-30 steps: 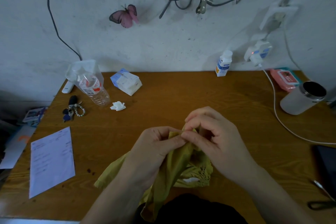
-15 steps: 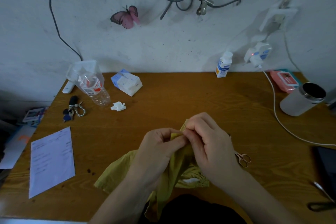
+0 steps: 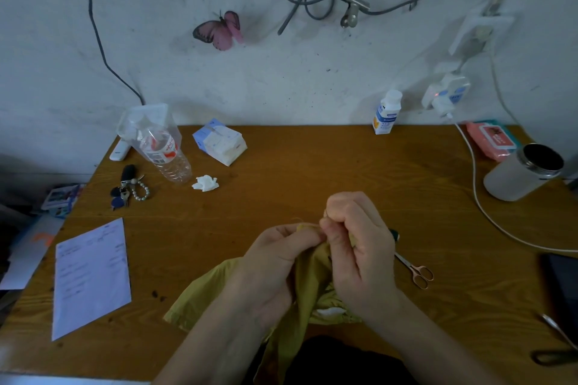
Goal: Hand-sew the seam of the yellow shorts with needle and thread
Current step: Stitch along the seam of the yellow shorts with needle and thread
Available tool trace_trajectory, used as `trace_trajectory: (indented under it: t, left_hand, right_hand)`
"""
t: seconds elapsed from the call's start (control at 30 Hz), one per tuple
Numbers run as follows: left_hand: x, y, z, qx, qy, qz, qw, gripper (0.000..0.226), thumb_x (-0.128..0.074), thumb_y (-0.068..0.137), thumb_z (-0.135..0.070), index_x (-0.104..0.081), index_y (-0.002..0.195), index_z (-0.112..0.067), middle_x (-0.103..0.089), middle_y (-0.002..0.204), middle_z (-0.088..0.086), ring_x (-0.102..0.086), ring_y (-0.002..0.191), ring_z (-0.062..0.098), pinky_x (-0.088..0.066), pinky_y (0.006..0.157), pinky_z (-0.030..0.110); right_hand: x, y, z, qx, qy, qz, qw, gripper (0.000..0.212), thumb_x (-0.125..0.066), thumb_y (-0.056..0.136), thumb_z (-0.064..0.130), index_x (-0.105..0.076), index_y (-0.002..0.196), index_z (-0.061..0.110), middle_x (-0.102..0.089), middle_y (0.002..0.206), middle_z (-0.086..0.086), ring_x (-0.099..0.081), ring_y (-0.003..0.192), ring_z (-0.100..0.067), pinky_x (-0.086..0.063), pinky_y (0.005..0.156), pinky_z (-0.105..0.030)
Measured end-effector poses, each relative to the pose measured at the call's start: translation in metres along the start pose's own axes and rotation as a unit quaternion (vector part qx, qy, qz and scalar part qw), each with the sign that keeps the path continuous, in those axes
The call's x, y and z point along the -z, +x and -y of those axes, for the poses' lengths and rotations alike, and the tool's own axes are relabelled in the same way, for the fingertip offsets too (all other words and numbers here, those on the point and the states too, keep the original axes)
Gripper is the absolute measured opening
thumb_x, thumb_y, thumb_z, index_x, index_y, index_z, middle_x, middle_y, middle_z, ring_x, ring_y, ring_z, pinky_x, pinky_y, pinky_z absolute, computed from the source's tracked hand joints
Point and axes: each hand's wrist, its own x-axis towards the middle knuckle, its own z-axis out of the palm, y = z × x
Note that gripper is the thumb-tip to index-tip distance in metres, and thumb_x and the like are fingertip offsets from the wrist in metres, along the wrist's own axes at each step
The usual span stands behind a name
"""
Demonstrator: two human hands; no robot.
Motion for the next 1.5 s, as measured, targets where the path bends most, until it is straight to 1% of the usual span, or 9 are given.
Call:
trace_trajectory:
  t: [0.17,0.37,0.57,0.7,0.9,0.97,1.07,1.13,1.5]
  left_hand:
    - [-0.003,0.001,0.000,-0.026,-0.048,-0.004,0.999,0.024,-0.059,0.074,-0.007,-0.068,0.051,-0.007,-0.059,0.046,0.004,-0.057,0.041,0.012,-0.049,0.043,0.020]
    - [0.003,0.006,0.000,-0.093,0.067,-0.088,0.990,0.018,-0.063,0.081,-0.008,-0.071,0.065,-0.004,-0.061,0.054,0.007,-0.059,0.048,0.015,-0.053,0.050,0.023]
    - [-0.003,0.007,0.000,-0.001,-0.048,-0.055,0.997,0.013,-0.066,0.065,-0.012,-0.058,0.057,-0.005,-0.050,0.052,0.006,-0.050,0.045,0.014,-0.046,0.045,0.022]
    - [-0.004,0.007,0.003,0.043,-0.097,-0.088,0.991,0.009,-0.067,0.057,-0.011,-0.071,0.056,-0.003,-0.064,0.063,0.013,-0.063,0.057,0.022,-0.055,0.056,0.029]
    - [0.009,0.003,0.001,-0.090,0.039,-0.090,0.991,0.016,-0.066,0.068,-0.020,-0.074,0.072,-0.007,-0.067,0.062,0.011,-0.064,0.052,0.018,-0.056,0.053,0.027]
    - [0.016,0.001,-0.002,-0.126,0.102,-0.131,0.978,0.016,-0.066,0.069,-0.024,-0.075,0.074,-0.012,-0.070,0.069,0.013,-0.066,0.058,0.020,-0.055,0.055,0.026]
    - [0.023,-0.006,-0.008,-0.161,0.157,-0.166,0.960,0.014,-0.062,0.079,-0.021,-0.074,0.076,-0.013,-0.073,0.075,0.012,-0.070,0.064,0.022,-0.054,0.054,0.020]
    - [0.025,-0.010,-0.012,-0.177,0.179,-0.184,0.950,0.015,-0.060,0.083,-0.017,-0.073,0.077,-0.012,-0.074,0.072,0.009,-0.071,0.062,0.019,-0.052,0.052,0.015]
    - [0.038,-0.013,-0.023,-0.216,0.181,-0.213,0.936,0.023,-0.060,0.086,-0.011,-0.075,0.069,-0.017,-0.074,0.070,0.006,-0.070,0.063,0.015,-0.052,0.052,0.016]
  right_hand:
    - [-0.004,0.001,0.001,-0.037,0.021,-0.045,0.998,0.012,-0.046,0.089,0.008,-0.054,0.082,0.011,-0.051,0.081,0.003,-0.049,0.077,-0.002,-0.041,0.070,-0.013]
    - [-0.002,0.005,-0.001,-0.068,-0.025,0.046,0.996,0.016,-0.042,0.092,0.013,-0.052,0.079,0.015,-0.047,0.076,0.010,-0.045,0.068,-0.005,-0.038,0.060,-0.015]
    - [-0.006,0.005,-0.002,0.004,-0.068,-0.031,0.997,0.015,-0.043,0.086,0.004,-0.050,0.076,0.011,-0.056,0.071,-0.003,-0.043,0.075,-0.006,-0.033,0.067,-0.014]
    - [-0.008,0.005,-0.003,0.041,-0.076,-0.028,0.996,0.013,-0.044,0.085,0.004,-0.048,0.081,0.015,-0.059,0.072,-0.004,-0.044,0.077,-0.007,-0.033,0.071,-0.013]
    - [-0.004,0.019,0.009,-0.136,0.032,-0.027,0.990,0.016,-0.042,0.092,0.022,-0.055,0.084,0.021,-0.056,0.077,0.010,-0.049,0.070,-0.003,-0.039,0.063,-0.015]
    - [0.007,0.026,0.012,-0.231,0.159,-0.029,0.960,0.018,-0.043,0.094,0.022,-0.056,0.082,0.022,-0.061,0.077,0.007,-0.049,0.064,-0.003,-0.040,0.059,-0.013]
    - [0.024,0.033,0.010,-0.409,0.431,-0.032,0.804,0.016,-0.047,0.087,0.024,-0.055,0.074,0.018,-0.062,0.069,0.000,-0.043,0.050,-0.006,-0.037,0.044,-0.016]
    - [0.032,0.032,0.005,-0.460,0.487,-0.048,0.741,0.011,-0.048,0.082,0.022,-0.053,0.074,0.014,-0.054,0.058,0.001,-0.041,0.044,-0.006,-0.037,0.040,-0.016]
    - [0.069,0.015,-0.027,-0.504,0.478,-0.183,0.695,0.011,-0.049,0.084,0.024,-0.054,0.080,0.016,-0.044,0.055,0.007,-0.037,0.044,-0.003,-0.036,0.039,-0.015]
